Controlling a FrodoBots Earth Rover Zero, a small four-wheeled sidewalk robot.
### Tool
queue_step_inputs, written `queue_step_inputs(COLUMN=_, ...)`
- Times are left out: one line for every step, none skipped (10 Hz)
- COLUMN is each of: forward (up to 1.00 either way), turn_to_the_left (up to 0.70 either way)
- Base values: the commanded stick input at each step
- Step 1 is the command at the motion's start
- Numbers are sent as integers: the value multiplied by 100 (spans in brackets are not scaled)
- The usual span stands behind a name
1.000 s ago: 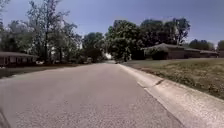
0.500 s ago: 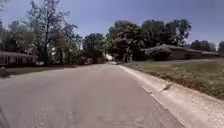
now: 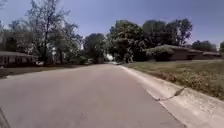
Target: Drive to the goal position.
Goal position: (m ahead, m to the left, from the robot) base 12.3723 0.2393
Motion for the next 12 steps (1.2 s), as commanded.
queue_step_inputs(forward=70, turn_to_the_left=0)
queue_step_inputs(forward=70, turn_to_the_left=0)
queue_step_inputs(forward=70, turn_to_the_left=0)
queue_step_inputs(forward=70, turn_to_the_left=0)
queue_step_inputs(forward=70, turn_to_the_left=0)
queue_step_inputs(forward=70, turn_to_the_left=0)
queue_step_inputs(forward=70, turn_to_the_left=0)
queue_step_inputs(forward=70, turn_to_the_left=0)
queue_step_inputs(forward=70, turn_to_the_left=0)
queue_step_inputs(forward=70, turn_to_the_left=0)
queue_step_inputs(forward=70, turn_to_the_left=0)
queue_step_inputs(forward=70, turn_to_the_left=0)
